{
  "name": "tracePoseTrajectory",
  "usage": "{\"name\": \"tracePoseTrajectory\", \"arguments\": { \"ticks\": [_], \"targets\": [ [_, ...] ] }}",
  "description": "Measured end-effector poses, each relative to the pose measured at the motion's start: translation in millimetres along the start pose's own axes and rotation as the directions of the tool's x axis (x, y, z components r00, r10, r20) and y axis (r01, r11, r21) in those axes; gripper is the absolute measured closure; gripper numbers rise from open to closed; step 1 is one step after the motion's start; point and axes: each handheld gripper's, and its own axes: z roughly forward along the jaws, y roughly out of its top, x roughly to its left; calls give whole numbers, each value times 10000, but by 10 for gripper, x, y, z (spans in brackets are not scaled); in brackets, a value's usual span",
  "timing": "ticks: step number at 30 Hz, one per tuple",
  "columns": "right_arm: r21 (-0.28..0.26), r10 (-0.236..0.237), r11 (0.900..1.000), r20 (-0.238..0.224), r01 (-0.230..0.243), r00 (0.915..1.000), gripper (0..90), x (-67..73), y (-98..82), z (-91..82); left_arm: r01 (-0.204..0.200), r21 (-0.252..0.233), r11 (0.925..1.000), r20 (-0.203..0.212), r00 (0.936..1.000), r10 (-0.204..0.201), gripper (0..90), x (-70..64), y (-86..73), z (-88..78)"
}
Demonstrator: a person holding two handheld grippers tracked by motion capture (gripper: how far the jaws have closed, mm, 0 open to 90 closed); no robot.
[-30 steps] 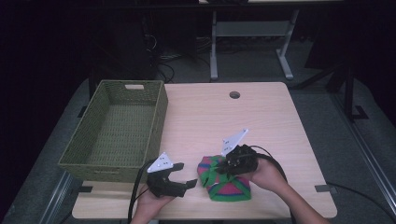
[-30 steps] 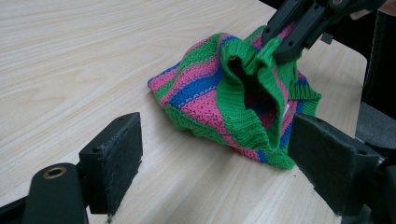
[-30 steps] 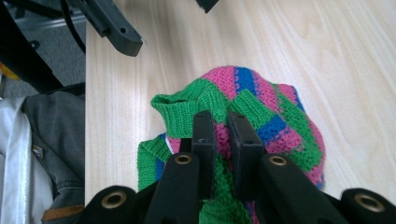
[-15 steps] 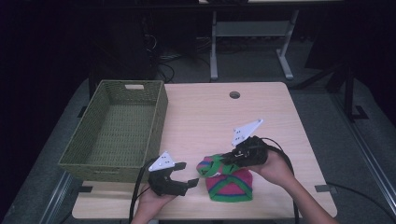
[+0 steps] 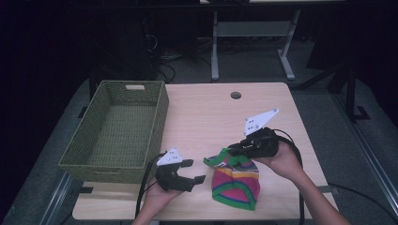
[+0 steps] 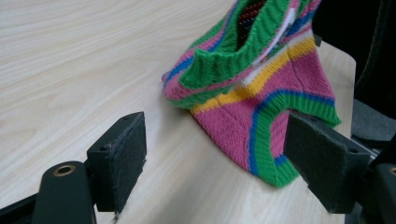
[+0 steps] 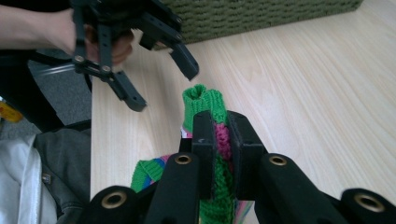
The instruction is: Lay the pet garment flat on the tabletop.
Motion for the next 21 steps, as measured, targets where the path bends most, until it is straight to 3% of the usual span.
{"name": "tracePoseTrajectory", "arguments": {
  "ticks": [5, 10, 14, 21],
  "targets": [
    [-205, -34, 9998, -15, 34, 10000, 819, -9, 41, -78, -32, 97, 9999, 86, 10000, 31, 237, 56, 32, 110],
    [-332, -120, 9994, -32, 118, 9999, 819, -5, 61, -136, -419, 149, 9990, 115, 9991, 417, 260, 53, 69, 228],
    [-418, -116, 9991, -65, 113, 9999, 819, -9, 61, -157, -432, 311, 9986, 177, 9989, 427, 273, 73, 96, 330],
    [-461, -120, 9989, -152, 113, 9998, 819, -21, 55, -159, -811, 658, 9945, 152, 9967, 803, 308, 64, 152, 522]
  ]
}}
